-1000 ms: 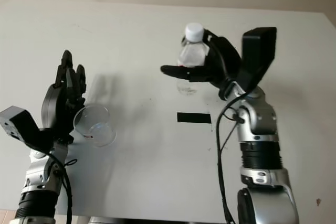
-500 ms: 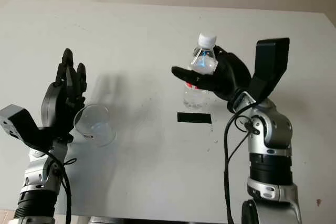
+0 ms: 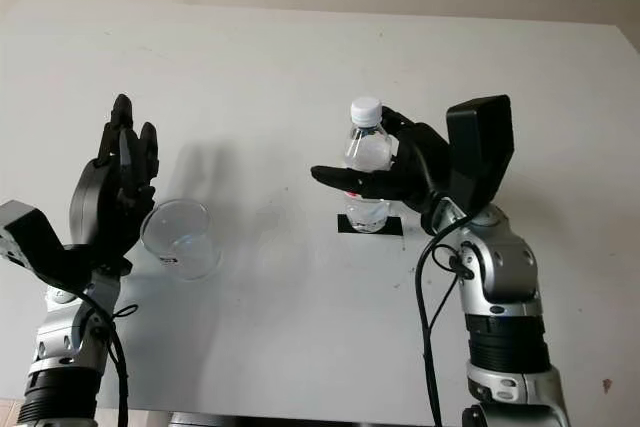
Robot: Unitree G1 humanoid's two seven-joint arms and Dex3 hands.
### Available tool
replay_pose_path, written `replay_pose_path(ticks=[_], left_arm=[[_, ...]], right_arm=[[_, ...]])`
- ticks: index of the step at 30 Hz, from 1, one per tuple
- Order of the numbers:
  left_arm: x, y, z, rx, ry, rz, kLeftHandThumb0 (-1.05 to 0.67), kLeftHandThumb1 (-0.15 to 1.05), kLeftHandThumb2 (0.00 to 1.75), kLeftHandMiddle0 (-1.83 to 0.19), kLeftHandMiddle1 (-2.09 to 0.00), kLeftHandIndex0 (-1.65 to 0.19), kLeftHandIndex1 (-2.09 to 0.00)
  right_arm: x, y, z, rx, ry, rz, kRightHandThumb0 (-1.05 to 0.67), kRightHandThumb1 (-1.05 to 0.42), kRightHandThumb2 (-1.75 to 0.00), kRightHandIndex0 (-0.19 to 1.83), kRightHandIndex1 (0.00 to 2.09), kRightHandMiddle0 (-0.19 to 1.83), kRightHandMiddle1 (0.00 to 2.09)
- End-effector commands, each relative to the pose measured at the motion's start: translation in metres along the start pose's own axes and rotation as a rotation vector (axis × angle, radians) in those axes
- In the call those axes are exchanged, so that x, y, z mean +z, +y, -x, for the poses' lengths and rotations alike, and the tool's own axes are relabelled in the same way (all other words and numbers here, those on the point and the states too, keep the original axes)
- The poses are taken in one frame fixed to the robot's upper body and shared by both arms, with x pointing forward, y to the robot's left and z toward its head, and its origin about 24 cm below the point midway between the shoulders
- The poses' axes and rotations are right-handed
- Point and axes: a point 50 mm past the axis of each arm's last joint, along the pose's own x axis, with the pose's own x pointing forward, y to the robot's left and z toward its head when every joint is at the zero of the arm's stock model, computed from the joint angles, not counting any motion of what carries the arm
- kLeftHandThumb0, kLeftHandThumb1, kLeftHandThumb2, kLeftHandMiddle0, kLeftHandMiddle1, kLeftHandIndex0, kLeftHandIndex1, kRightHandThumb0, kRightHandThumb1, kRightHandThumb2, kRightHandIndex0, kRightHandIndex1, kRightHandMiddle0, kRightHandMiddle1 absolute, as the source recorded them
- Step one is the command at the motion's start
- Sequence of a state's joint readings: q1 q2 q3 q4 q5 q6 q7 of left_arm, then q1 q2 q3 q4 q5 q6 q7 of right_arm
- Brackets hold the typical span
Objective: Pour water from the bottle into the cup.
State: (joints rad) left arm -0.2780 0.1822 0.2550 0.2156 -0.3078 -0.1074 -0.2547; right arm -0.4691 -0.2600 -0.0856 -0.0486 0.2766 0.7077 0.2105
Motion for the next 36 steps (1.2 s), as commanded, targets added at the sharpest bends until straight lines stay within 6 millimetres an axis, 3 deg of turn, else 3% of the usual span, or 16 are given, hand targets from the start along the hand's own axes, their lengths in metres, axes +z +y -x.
replay_pose_path(ticks=[1, 12, 15, 18, 20, 22, 26, 28, 34, 36], left_arm=[[0.004, 0.003, 0.001, -0.004, -0.009, -0.019, -0.74, 1.05, 0.66, 0.19, 0.00, 0.19, 0.00], [0.005, 0.005, 0.000, -0.003, -0.011, -0.012, -0.74, 1.05, 0.65, 0.19, 0.00, 0.19, 0.00], [0.006, 0.006, -0.001, -0.005, -0.014, -0.015, -0.74, 1.05, 0.65, 0.19, 0.00, 0.19, 0.00], [0.006, 0.007, -0.001, -0.006, -0.013, -0.014, -0.74, 1.05, 0.65, 0.19, 0.00, 0.19, 0.00], [0.006, 0.007, -0.001, -0.007, -0.014, -0.015, -0.74, 1.05, 0.64, 0.19, 0.00, 0.19, 0.00], [0.006, 0.007, -0.002, -0.007, -0.013, -0.014, -0.74, 1.05, 0.64, 0.19, 0.00, 0.19, 0.00], [0.006, 0.007, -0.003, -0.011, -0.014, -0.012, -0.73, 1.05, 0.65, 0.19, 0.00, 0.19, 0.00], [0.006, 0.007, -0.003, -0.011, -0.015, -0.010, -0.74, 1.05, 0.65, 0.19, 0.00, 0.19, 0.00], [0.005, 0.007, -0.004, -0.012, -0.014, -0.002, -0.74, 1.05, 0.64, 0.19, 0.00, 0.19, 0.00], [0.005, 0.007, -0.004, -0.011, -0.013, -0.004, -0.74, 1.05, 0.64, 0.19, 0.00, 0.19, 0.00]], right_arm=[[0.002, 0.002, 0.004, 0.002, -0.025, 0.008, -0.23, -1.05, -0.28, 1.37, 2.09, 0.74, 2.09], [-0.010, 0.002, 0.007, 0.002, -0.039, -0.020, -0.23, -1.05, -0.29, 1.30, 2.09, 0.77, 2.09], [-0.013, 0.001, 0.009, 0.009, -0.055, -0.014, -0.24, -1.05, -0.28, 1.20, 2.09, 0.72, 2.09], [-0.017, -0.001, 0.012, 0.021, -0.091, 0.015, -0.28, -1.05, -0.17, 0.85, 2.09, 0.44, 2.09], [-0.021, -0.004, 0.015, 0.027, -0.128, 0.041, -0.38, -1.02, -0.08, 0.29, 2.09, 0.13, 2.09], [-0.024, -0.007, 0.018, 0.036, -0.149, 0.060, -0.45, -0.98, -0.05, 0.02, 2.09, -0.02, 2.09], [-0.029, -0.011, 0.021, 0.056, -0.160, 0.080, -0.50, -0.96, -0.05, -0.18, 2.08, -0.18, 2.09], [-0.031, -0.012, 0.022, 0.063, -0.159, 0.055, -0.50, -0.94, -0.05, -0.19, 1.91, -0.19, 1.95], [-0.033, -0.013, 0.025, 0.071, -0.162, 0.045, -0.58, -0.89, -0.05, -0.19, 1.12, -0.19, 1.14], [-0.033, -0.013, 0.026, 0.073, -0.167, 0.055, -0.60, -0.88, -0.05, -0.19, 0.98, -0.19, 0.98]])
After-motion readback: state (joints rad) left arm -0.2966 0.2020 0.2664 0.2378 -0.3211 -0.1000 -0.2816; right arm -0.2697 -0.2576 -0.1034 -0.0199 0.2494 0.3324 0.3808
